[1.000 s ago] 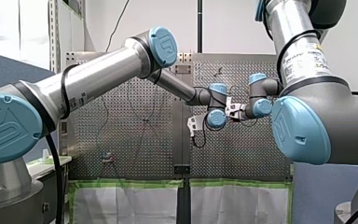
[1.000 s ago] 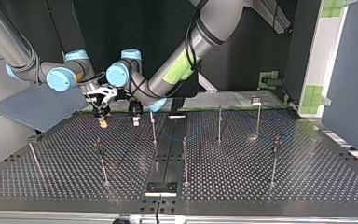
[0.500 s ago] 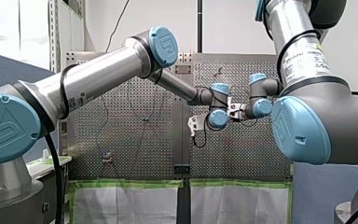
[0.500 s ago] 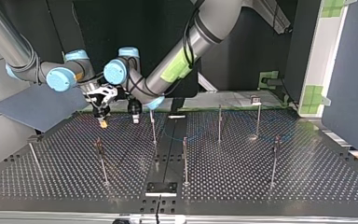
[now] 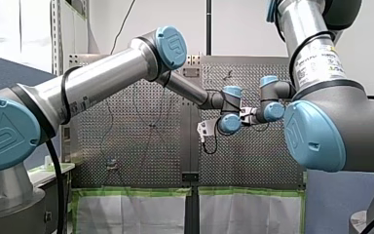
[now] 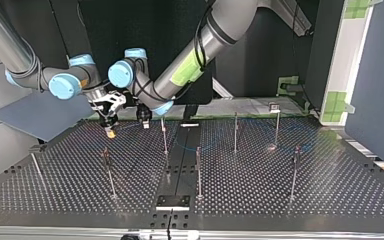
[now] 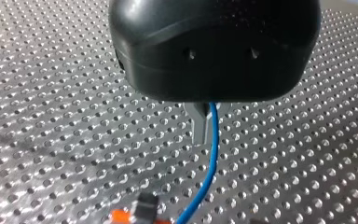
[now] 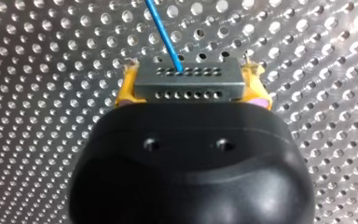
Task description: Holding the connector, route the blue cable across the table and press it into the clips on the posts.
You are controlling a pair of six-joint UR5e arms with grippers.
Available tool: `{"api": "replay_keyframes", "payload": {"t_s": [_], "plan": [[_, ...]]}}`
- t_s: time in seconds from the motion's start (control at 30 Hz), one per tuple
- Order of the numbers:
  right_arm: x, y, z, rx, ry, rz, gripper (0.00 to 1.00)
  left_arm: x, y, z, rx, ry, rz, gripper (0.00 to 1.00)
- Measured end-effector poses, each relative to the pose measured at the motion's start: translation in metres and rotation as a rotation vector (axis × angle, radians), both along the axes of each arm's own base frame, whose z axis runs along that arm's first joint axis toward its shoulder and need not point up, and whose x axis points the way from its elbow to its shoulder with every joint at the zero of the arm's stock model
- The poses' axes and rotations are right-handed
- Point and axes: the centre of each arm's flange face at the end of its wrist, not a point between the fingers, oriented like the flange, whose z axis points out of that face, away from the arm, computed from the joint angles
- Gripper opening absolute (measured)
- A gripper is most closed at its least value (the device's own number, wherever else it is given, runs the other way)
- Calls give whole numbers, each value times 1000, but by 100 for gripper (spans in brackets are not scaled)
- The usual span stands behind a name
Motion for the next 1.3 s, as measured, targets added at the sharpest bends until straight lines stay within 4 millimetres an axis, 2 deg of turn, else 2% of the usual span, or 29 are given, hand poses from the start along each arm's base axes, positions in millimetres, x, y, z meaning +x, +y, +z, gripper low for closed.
{"api": "replay_keyframes", "payload": {"t_s": [0.2,0.53,0.73,1.1,1.3], "plan": [[0,-2,16,-4,18,2,0,-7,4,21,-21,9,29,0],[2,12,60,-27,32,11,0,-27,6,85,-25,-5,42,0],[4,19,90,-70,23,18,0,-37,6,117,-39,-26,46,0],[-6,27,142,-152,3,5,0,-49,-1,130,-35,-37,30,0],[-10,34,173,-200,-10,-1,0,-58,-5,145,-45,-54,17,0]]}}
